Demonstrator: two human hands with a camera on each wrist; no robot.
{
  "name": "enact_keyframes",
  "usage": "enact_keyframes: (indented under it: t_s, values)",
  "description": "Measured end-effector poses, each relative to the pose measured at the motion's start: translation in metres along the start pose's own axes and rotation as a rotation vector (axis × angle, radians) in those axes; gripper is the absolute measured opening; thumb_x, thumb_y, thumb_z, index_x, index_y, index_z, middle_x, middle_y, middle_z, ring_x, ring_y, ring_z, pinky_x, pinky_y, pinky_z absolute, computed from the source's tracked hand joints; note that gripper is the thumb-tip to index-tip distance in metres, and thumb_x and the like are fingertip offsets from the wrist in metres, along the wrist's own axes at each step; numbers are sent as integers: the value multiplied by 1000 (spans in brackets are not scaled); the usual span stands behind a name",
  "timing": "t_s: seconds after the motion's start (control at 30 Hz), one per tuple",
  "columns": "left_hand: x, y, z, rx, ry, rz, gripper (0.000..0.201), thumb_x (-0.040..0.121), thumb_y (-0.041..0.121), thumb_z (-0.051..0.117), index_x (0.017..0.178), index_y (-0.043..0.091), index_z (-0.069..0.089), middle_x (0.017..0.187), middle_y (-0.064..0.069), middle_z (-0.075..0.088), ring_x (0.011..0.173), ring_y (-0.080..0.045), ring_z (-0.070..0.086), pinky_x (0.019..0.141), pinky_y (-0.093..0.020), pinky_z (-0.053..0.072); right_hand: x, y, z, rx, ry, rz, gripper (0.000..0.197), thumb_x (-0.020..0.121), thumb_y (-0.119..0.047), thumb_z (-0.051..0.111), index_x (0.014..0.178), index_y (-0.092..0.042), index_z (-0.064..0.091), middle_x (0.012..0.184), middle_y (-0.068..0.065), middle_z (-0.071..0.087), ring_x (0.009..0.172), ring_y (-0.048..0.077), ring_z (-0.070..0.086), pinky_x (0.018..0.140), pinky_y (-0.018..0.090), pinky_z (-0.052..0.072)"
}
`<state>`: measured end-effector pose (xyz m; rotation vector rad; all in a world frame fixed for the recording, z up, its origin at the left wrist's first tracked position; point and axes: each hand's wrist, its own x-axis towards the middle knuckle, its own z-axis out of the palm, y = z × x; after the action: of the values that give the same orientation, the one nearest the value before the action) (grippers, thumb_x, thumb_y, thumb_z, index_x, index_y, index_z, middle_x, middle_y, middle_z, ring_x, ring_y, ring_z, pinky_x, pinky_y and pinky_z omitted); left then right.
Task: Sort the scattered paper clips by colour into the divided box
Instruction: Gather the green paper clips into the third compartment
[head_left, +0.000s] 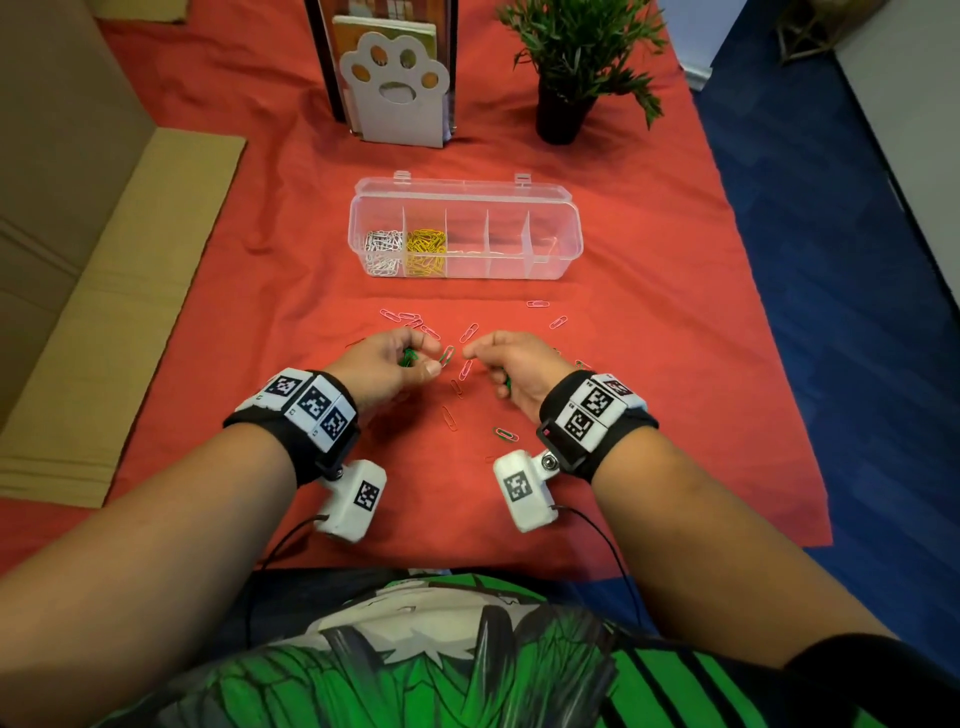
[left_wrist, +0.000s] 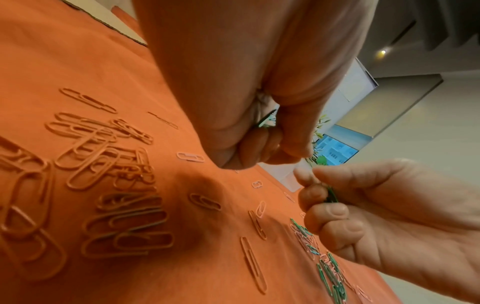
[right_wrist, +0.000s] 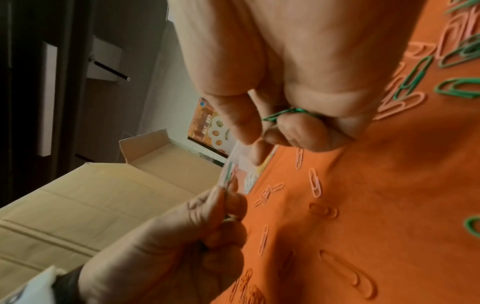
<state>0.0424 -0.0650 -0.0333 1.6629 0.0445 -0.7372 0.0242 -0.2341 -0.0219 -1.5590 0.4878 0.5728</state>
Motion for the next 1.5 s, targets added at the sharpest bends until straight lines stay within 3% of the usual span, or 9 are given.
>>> enact_keyframes:
  t_s: [0.4, 0.63, 0.93, 1.1, 1.23, 1.3, 1.37, 1.43, 1.5]
  values:
    - [0, 2, -4, 137, -38, 124, 28, 84, -7, 57, 82, 21, 55, 71, 2, 49, 53, 7, 46, 57, -5, 38, 13, -13, 10, 198, 117, 139, 20, 81, -9, 52, 62, -14, 49, 57, -2, 33, 41, 8, 24, 36, 17, 16]
    - [3, 15, -11, -442, 30, -194, 28, 85, 0, 31, 82, 16, 55, 66, 0, 40, 47, -7, 42, 45, -17, 44, 21, -19, -16, -138, 210, 82, 20, 84, -16, 58, 67, -26, 54, 66, -9, 48, 52, 5, 46, 51, 20, 38]
    - [46, 79, -13, -587, 47, -277, 25, 85, 3, 33, 94, 3, 57, 92, -13, 61, 83, -23, 61, 63, -29, 59, 22, -35, -37, 515, 223, 155, 42, 79, 20, 20, 82, -8, 52, 76, 7, 42, 64, 15, 43, 58, 26, 40]
    - [77, 126, -7, -668, 116, -229, 10, 82, 1, 36, 79, 1, 45, 117, -14, 49, 109, -27, 53, 89, -45, 49, 23, -45, -47, 416, 214, 18, 38, 88, 19, 22, 86, -4, 52, 79, 9, 46, 66, 17, 50, 56, 21, 48]
    - [85, 138, -1, -629, 181, -229, 49, 85, -2, 32, 133, -8, 30, 153, -23, 9, 144, -33, 9, 117, -48, 14, 23, -47, -53, 241, 220, -42, 37, 89, 18, 25, 109, 2, 52, 79, 8, 47, 67, 16, 54, 51, 16, 51]
    - [84, 135, -4, -624, 210, -220, 38, 83, -2, 33, 121, -6, 40, 138, -15, 32, 134, -25, 30, 114, -42, 26, 27, -51, -55, 166, 258, -77, 36, 88, 18, 26, 106, 1, 52, 76, 7, 47, 65, 16, 54, 49, 15, 51]
    - [79, 131, -8, -616, 230, -189, 15, 79, -4, 33, 78, 9, 41, 89, -5, 39, 89, -9, 47, 80, -23, 49, 33, -60, -53, 93, 274, -125, 30, 88, 17, 30, 100, -1, 51, 76, 7, 47, 63, 17, 54, 48, 13, 51]
    - [72, 122, -11, -560, 257, -129, 25, 75, -6, 33, 66, 17, 31, 68, -1, 26, 46, -6, 32, 47, -16, 31, 41, -73, -49, 3, 280, -187, 26, 89, 15, 35, 93, -2, 53, 74, 5, 48, 62, 16, 54, 51, 14, 52]
    - [60, 110, -11, -458, 307, -111, 24, 81, -5, 38, 72, 17, 42, 66, 1, 35, 30, -2, 36, 43, -16, 33, 54, -88, -41, -51, 279, -232, 28, 89, 14, 35, 87, -5, 55, 73, 4, 51, 64, 15, 55, 56, 17, 53]
